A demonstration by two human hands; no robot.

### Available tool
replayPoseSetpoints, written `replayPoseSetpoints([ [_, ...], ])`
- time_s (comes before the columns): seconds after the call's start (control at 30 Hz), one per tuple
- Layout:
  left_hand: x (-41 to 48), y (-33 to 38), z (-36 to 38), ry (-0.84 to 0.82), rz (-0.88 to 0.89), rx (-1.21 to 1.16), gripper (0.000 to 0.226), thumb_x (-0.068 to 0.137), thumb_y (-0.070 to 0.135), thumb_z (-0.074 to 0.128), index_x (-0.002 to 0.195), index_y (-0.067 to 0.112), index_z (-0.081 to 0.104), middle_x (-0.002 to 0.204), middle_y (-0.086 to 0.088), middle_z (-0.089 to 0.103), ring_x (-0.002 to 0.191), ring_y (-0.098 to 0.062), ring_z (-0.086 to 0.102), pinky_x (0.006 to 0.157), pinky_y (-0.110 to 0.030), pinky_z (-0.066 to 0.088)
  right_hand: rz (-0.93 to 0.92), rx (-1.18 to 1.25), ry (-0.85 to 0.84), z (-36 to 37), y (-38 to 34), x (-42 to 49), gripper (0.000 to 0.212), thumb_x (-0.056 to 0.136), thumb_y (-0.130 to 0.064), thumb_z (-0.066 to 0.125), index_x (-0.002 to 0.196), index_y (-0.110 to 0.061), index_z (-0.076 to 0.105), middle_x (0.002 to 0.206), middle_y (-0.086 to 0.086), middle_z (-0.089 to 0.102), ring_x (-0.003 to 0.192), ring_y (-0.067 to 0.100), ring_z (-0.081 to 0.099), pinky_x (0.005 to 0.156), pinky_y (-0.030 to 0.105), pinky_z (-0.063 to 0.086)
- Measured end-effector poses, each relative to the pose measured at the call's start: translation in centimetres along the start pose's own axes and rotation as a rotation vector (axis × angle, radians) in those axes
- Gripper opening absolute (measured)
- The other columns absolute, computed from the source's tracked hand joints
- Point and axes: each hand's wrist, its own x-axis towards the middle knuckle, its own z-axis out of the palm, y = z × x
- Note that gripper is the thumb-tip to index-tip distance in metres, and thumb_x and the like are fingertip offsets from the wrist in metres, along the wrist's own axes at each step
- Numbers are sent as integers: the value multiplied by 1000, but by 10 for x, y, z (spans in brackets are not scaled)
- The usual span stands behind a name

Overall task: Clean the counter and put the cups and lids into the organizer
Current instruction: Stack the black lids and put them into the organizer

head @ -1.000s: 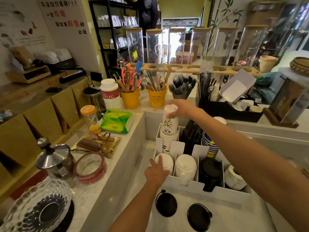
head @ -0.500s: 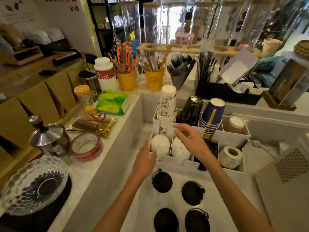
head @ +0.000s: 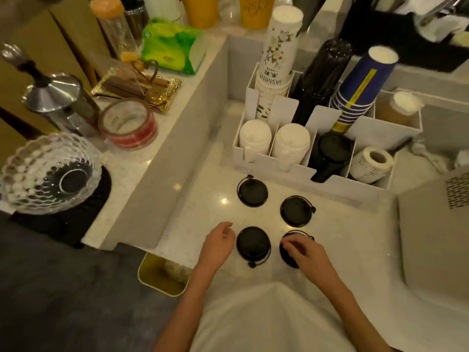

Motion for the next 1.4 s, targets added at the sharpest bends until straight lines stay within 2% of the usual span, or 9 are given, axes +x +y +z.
replayPoseSetpoints([
  [0.1, 6, 7, 5, -9, 0, -21, 37, 101, 24, 44, 137, 18, 54, 139, -3, 56, 126, -19, 52, 100, -24, 37, -38, -147, -111, 13, -18, 16, 20, 91, -34, 61, 110, -41, 60, 108, -21, 61, 93, -2, 58, 83, 14, 45],
  [0.2, 9, 12, 12, -44, 0, -42, 36, 101, 22, 47, 135, 17, 56, 138, -4, 57, 124, -18, 53, 100, -24, 39, -68, -409, -206, 34, -33, 30, 64, 84, -48, 65, 140, -32, 39, 135, -5, 44, 120, 17, 44, 101, 33, 41],
  [0.37, 7, 11, 16, -91, -52, -221, 31, 100, 22, 50, 130, 19, 58, 133, -7, 59, 118, -18, 58, 100, -37, 52, -165, -712, -269, 59, -38, 34, 81, 82, -48, 64, 148, -28, 21, 146, 5, 29, 127, 28, 32, 96, 37, 44],
  [0.57, -8, 30, 7, -27, -29, -538, 32, 98, 43, 52, 129, 34, 54, 133, 0, 57, 114, -12, 59, 84, -27, 55, -118, -279, -83, 4, -46, 39, 80, 79, -40, 72, 147, -36, 29, 146, -2, 35, 131, 23, 30, 106, 41, 35],
  [0.77, -10, 53, 21, -588, -198, -1036, 63, 89, 71, 46, 135, 30, 58, 137, -8, 62, 124, -28, 60, 92, -47, 55, -160, 63, -210, -9, -62, 16, 89, 71, -42, 79, 142, -53, 27, 138, -20, 41, 123, 7, 42, 90, 25, 48],
  [0.87, -7, 55, 33, -508, -210, -1016, 55, 86, 62, 61, 128, 28, 64, 134, -10, 63, 118, -28, 64, 85, -43, 56, -153, 62, -239, -20, -55, 13, 92, 72, -45, 77, 145, -55, 21, 145, -19, 36, 132, 6, 34, 104, 31, 40],
  [1.03, 1, 42, 32, -395, -244, -1160, 50, 78, 46, 75, 118, 18, 67, 132, -19, 61, 108, -38, 65, 90, -55, 52, 51, -83, 172, -75, -28, 36, 70, 82, -34, 75, 141, -39, 38, 147, -3, 42, 125, 19, 46, 103, 44, 45],
  [1.17, 2, 42, 32, -340, -272, -1214, 38, 80, 44, 72, 109, 18, 71, 128, -19, 65, 106, -38, 66, 91, -55, 52, 197, -334, -82, -68, -4, 42, 70, 81, -39, 74, 142, -30, 41, 146, 6, 42, 131, 29, 40, 106, 45, 38],
  [1.4, 0, 43, 29, -318, -251, -1257, 34, 84, 43, 69, 108, 19, 71, 129, -18, 65, 114, -40, 64, 87, -53, 54, 36, -473, -272, -9, 24, 24, 79, 79, -32, 74, 144, -40, 31, 153, -8, 28, 137, 22, 19, 110, 41, 31],
])
